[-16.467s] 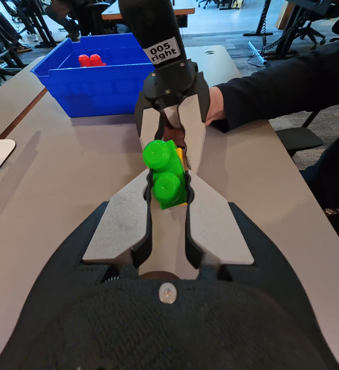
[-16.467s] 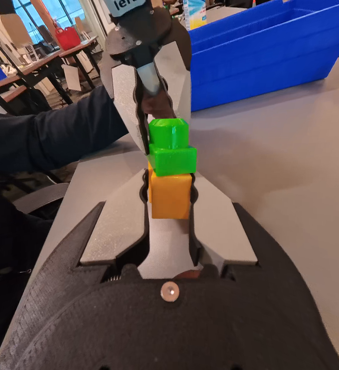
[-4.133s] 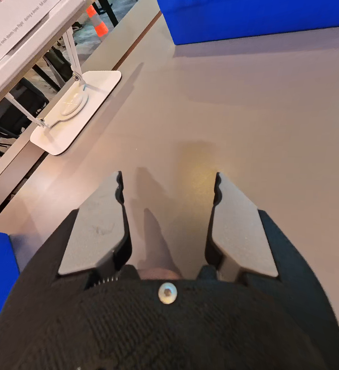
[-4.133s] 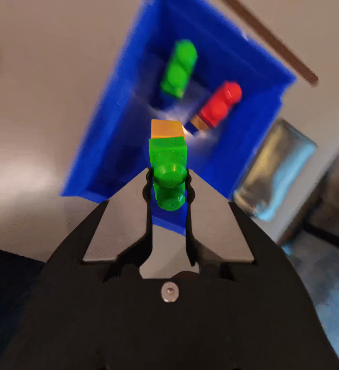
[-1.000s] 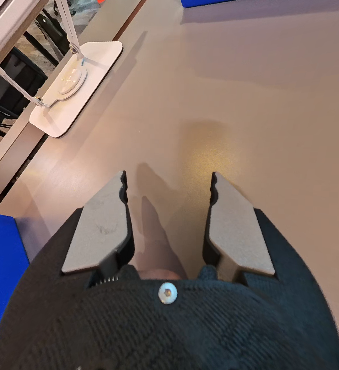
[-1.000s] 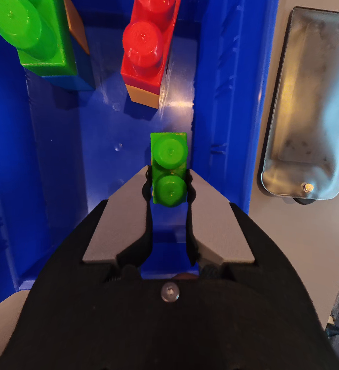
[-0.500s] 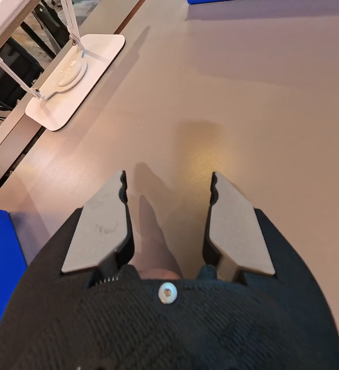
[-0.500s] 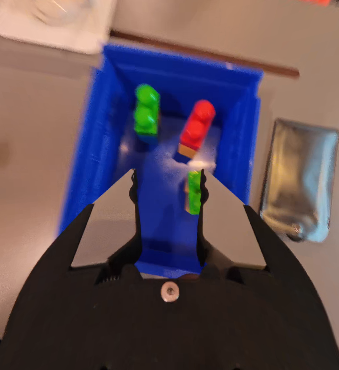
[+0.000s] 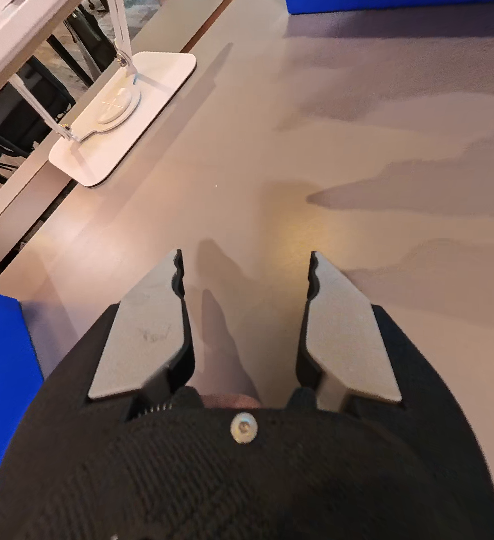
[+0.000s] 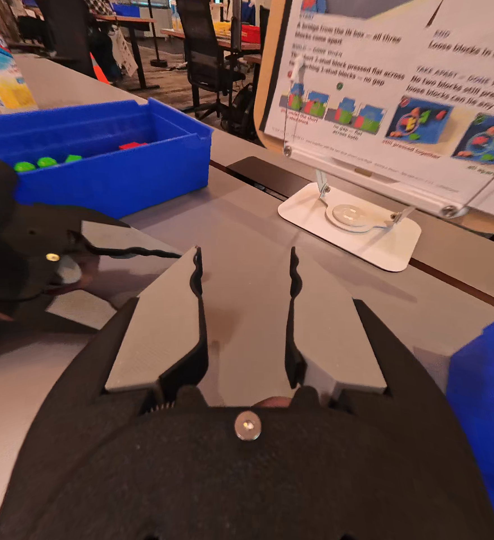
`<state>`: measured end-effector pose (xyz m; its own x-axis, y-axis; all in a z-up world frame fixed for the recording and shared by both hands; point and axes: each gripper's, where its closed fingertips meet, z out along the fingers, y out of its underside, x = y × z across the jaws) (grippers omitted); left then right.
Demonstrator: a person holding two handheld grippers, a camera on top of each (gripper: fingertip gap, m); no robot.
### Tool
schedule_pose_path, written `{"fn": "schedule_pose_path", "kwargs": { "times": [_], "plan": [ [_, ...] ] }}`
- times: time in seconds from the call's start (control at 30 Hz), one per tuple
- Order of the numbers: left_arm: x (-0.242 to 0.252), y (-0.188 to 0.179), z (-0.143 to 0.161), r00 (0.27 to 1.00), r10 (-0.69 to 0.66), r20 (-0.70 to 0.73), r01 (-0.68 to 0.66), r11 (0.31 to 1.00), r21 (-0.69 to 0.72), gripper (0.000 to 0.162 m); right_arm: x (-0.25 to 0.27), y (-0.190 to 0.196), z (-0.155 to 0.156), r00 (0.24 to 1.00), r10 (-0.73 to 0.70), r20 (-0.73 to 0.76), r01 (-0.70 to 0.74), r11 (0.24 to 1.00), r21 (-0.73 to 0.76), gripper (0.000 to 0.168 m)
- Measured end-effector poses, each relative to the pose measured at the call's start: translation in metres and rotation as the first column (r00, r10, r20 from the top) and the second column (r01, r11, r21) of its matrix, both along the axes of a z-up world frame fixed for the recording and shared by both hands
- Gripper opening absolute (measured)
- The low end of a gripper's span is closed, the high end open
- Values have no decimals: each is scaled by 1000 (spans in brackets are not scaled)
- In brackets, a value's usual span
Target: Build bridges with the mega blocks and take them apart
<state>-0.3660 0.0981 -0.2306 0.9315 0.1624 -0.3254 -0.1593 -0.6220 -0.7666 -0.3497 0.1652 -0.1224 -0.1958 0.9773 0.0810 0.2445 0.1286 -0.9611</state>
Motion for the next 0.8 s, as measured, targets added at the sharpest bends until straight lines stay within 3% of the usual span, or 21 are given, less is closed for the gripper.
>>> {"fn": "schedule_pose_path", "kwargs": {
  "times": [0.23, 0.43, 0.57, 0.67, 0.8],
  "plan": [
    [-4, -4, 14, 999, 28, 41, -29, 999, 45, 88, -14, 13, -34, 999, -29, -31, 30, 999, 36, 55],
    [2, -20, 67, 984, 29, 178, -75, 964, 256, 90, -13, 20, -31, 997, -39, -64, 42, 998, 38, 56],
    [-6, -60, 115, 966, 83, 246, -178, 900, 398, 90, -14, 17, -32, 997, -26, -75, 29, 999, 40, 55],
    [-41, -110, 145, 941, 255, 221, -327, 853, 407, 92, -15, 13, -35, 998, -16, -67, 19, 999, 46, 56],
    [-98, -180, 184, 854, 470, 225, -518, 728, 449, 91, -16, 11, -35, 997, -11, -73, 15, 998, 54, 58]
  ]
}}
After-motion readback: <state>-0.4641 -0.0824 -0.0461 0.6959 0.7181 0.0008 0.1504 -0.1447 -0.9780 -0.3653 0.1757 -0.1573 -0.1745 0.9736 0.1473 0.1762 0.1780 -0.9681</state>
